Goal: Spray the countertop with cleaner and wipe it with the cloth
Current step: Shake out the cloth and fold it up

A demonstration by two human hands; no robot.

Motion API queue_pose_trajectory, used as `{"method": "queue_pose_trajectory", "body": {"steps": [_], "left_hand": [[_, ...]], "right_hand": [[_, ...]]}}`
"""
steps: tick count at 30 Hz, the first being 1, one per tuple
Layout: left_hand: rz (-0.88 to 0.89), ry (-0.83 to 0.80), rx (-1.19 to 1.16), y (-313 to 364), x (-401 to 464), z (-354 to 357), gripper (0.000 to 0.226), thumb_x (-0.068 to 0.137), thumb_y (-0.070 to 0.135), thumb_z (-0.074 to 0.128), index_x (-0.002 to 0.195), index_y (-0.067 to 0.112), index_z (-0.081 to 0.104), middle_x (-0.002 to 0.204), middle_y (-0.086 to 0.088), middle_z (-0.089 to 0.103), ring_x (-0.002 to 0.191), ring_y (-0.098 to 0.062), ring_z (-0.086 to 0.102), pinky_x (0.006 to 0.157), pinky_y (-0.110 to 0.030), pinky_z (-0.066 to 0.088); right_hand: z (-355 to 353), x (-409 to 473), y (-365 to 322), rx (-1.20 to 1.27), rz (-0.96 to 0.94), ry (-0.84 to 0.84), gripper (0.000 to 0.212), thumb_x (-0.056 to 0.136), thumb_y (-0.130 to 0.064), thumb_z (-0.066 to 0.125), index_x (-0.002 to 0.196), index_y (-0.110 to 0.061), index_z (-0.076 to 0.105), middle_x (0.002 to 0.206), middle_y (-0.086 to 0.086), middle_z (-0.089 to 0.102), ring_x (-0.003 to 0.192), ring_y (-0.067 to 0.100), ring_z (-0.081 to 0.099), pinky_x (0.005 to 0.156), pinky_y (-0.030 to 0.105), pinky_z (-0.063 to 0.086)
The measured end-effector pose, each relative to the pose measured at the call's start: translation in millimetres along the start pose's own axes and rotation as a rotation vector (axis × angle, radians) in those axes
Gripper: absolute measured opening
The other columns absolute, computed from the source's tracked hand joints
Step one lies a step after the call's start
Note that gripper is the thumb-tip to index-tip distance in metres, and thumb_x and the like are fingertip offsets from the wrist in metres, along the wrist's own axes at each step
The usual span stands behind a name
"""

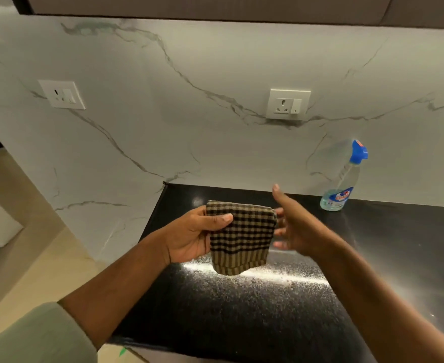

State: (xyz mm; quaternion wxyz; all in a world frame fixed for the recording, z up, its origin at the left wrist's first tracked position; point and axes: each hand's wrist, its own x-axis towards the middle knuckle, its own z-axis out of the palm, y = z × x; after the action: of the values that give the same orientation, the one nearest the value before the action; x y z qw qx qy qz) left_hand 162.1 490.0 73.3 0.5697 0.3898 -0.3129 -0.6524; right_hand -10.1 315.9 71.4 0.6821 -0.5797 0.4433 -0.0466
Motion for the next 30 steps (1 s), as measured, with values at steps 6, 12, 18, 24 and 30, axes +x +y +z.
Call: {"method": "queue_pose_trajectory", "body": {"steps": [6, 12, 18, 24, 30], "left_hand": [[-0.045, 0.048, 0.334, 12.2, -2.3, -9.0, 0.052, 0.084, 0.004, 0.074, 0.133, 0.002, 0.057, 0.127, -0.017, 0.067, 0.125, -0.036, 0.062, 0.100, -0.044, 0.053], [-0.186, 0.040, 0.171, 13.8, 14.3, 8.8, 0.029, 0.091, 0.007, 0.063, 0.119, -0.001, 0.064, 0.111, -0.018, 0.071, 0.103, -0.030, 0.071, 0.083, -0.036, 0.061], [-0.294, 0.135, 0.506, 19.8, 32.9, 31.4, 0.016, 0.103, 0.014, 0.056, 0.114, 0.007, 0.067, 0.101, -0.006, 0.073, 0.097, -0.019, 0.071, 0.083, -0.031, 0.058], [-0.302, 0.174, 0.861, 19.3, 47.2, 28.6, 0.030, 0.095, 0.036, 0.069, 0.110, 0.011, 0.072, 0.103, -0.005, 0.078, 0.102, -0.019, 0.074, 0.096, -0.037, 0.055], [-0.367, -0.207, 0.503, 13.2, 39.8, 6.0, 0.050, 0.093, -0.004, 0.062, 0.142, -0.002, 0.049, 0.136, -0.019, 0.061, 0.131, -0.035, 0.058, 0.108, -0.044, 0.048]], "right_hand": [[13.2, -29.2, 5.2, -0.290, -0.678, -0.005, 0.078, 0.078, -0.064, 0.071, 0.144, -0.038, 0.037, 0.154, -0.005, 0.042, 0.130, 0.007, 0.048, 0.102, 0.025, 0.043], [17.0, -18.9, -7.5, -0.679, -0.831, -0.293, 0.096, 0.072, -0.031, 0.091, 0.151, -0.025, 0.038, 0.139, -0.007, 0.058, 0.127, 0.009, 0.058, 0.102, 0.034, 0.055], [7.3, 2.2, 7.0, -0.481, -0.750, -0.321, 0.058, 0.078, -0.012, 0.087, 0.130, -0.016, 0.061, 0.118, 0.001, 0.072, 0.112, 0.018, 0.070, 0.095, 0.045, 0.059], [6.4, 9.7, 11.7, -0.473, -0.772, -0.272, 0.046, 0.079, -0.010, 0.085, 0.121, -0.012, 0.066, 0.110, 0.002, 0.073, 0.106, 0.018, 0.071, 0.090, 0.043, 0.061], [-5.4, 10.6, 15.4, -0.551, -0.730, -0.273, 0.049, 0.081, -0.019, 0.083, 0.126, -0.020, 0.063, 0.116, -0.003, 0.070, 0.110, 0.015, 0.069, 0.091, 0.044, 0.061]]}}
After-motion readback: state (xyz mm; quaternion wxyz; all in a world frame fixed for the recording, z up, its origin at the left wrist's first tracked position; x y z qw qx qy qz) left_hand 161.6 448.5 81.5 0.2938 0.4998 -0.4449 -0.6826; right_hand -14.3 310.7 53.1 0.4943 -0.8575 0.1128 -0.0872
